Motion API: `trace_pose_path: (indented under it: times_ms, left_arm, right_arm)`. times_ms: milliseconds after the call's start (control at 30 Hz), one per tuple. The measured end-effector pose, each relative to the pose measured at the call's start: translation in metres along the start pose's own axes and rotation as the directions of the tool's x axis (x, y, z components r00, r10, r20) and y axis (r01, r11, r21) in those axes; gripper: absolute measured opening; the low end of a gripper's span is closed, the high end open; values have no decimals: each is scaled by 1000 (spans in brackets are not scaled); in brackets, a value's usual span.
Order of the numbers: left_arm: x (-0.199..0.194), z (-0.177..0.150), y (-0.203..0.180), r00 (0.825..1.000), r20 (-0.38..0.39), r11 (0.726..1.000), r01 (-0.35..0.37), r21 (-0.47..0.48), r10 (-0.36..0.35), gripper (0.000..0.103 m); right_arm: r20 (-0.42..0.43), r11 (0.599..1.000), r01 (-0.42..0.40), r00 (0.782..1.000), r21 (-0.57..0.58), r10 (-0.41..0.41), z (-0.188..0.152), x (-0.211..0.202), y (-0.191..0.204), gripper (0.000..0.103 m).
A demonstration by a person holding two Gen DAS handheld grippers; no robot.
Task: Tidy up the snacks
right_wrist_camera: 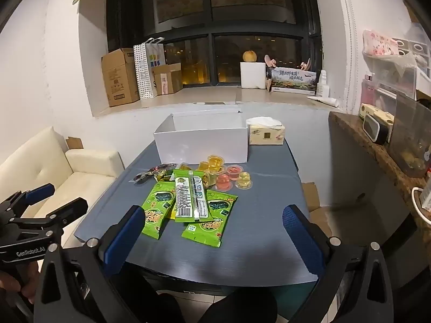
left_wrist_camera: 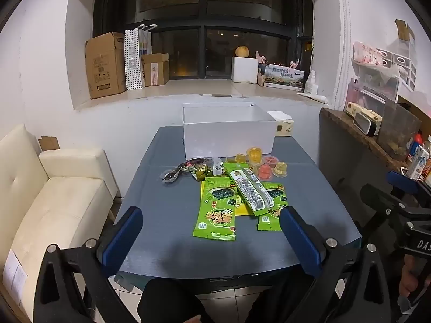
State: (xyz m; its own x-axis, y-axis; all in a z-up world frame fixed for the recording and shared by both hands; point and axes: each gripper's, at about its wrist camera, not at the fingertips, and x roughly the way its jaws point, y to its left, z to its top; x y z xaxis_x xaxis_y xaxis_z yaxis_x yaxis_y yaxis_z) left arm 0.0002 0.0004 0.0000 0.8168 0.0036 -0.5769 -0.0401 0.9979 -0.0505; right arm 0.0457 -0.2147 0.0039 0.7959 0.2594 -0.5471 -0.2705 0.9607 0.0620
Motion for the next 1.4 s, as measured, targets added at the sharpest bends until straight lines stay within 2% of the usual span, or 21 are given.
trace_pose_path:
  times_ms: [367, 1400]
  left_arm:
    - [2, -2, -2, 1000, 1, 999, -29, 21, 29, 103]
    - [-4, 0, -4, 1000, 0, 999, -20, 28, 20, 103]
  right_arm:
    - [7, 1000, 8, 1000, -16, -8, 1, -1, 12, 103]
    - [12, 999, -8, 1000, -33, 8, 1, -6, 10, 103]
